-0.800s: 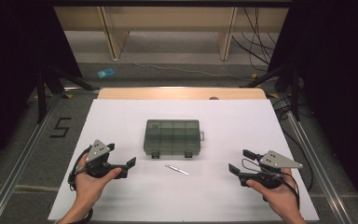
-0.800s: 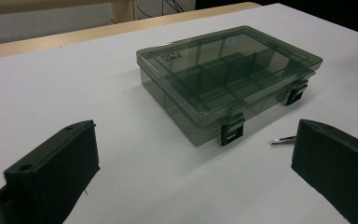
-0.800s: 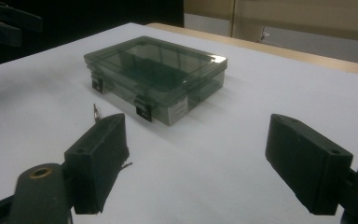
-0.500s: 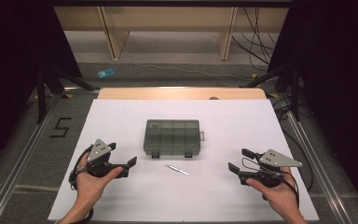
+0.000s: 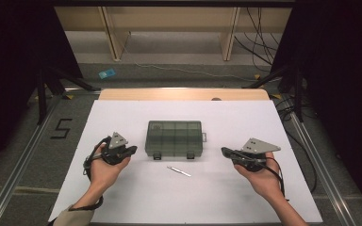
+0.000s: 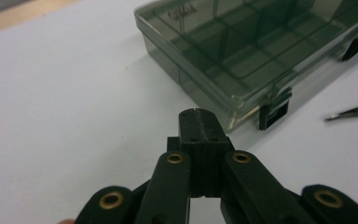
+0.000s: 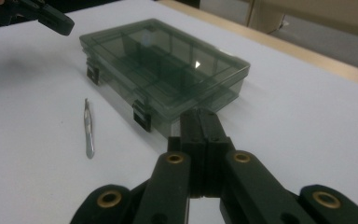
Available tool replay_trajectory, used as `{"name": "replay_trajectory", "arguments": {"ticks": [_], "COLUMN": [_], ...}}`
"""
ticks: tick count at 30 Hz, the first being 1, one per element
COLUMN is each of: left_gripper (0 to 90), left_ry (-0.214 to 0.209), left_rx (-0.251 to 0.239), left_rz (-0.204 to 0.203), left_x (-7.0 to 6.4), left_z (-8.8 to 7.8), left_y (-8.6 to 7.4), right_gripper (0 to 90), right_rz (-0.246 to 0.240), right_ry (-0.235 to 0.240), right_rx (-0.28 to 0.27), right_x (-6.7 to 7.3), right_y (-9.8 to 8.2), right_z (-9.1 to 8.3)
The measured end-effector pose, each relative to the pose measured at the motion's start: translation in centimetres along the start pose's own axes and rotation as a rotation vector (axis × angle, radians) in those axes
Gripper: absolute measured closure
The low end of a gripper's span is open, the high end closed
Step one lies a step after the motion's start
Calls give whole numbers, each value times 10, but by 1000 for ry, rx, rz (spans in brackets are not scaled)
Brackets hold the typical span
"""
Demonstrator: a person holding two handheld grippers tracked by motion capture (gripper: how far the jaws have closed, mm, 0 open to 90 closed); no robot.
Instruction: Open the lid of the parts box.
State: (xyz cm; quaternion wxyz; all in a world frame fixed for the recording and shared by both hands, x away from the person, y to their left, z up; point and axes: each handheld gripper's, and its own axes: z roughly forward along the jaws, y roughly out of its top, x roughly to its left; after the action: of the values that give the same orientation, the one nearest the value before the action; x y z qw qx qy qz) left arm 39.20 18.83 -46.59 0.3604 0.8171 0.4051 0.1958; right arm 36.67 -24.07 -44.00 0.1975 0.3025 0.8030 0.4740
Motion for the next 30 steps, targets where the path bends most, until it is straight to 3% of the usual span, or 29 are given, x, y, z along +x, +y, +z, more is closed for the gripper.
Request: {"name": "replay_trajectory", "arguments": {"ticks": [3, 4, 6, 7, 9, 11, 16, 22, 27, 28, 29, 30], "left_gripper": [900, 900, 899, 899, 899, 900, 900, 900, 900, 900, 900, 900], "left_ry": [-11, -20, -31, -23, -21, -9, -14, -9, -21, -20, -20, -20], "left_rx": [38, 73, 74, 47, 63, 38, 39, 7, -9, -15, -15, -28], "left_rz": [13, 60, 84, 69, 121, 107, 105, 143, 136, 156, 156, 126], "left_x": [1, 4, 1, -1, -2, -3, -4, -5, -6, -7, -7, -9], "left_z": [7, 8, 15, 18, 22, 27, 29, 27, 27, 26, 26, 25], "left_y": [-2, -2, -2, -1, 2, 2, 3, 5, 6, 7, 7, 7], "right_gripper": [900, 900, 900, 900, 900, 900, 900, 900, 900, 900, 900, 900], "right_rz": [11, 13, 20, 15, 23, 21, 28, 29, 27, 27, 15, 13], "right_ry": [12, 17, 34, 37, 39, 41, 61, 60, 62, 57, 56, 54], "right_rx": [35, 53, 92, 101, 122, 147, 175, 181, 178, 176, 170, 171], "right_x": [1, 1, 2, 2, 2, 2, 3, 6, 6, 6, 6, 6], "right_y": [-2, -4, -5, -4, -5, -7, -8, -7, -5, -5, -5, -5], "right_z": [12, 18, 33, 38, 47, 55, 65, 73, 74, 75, 76, 76]}}
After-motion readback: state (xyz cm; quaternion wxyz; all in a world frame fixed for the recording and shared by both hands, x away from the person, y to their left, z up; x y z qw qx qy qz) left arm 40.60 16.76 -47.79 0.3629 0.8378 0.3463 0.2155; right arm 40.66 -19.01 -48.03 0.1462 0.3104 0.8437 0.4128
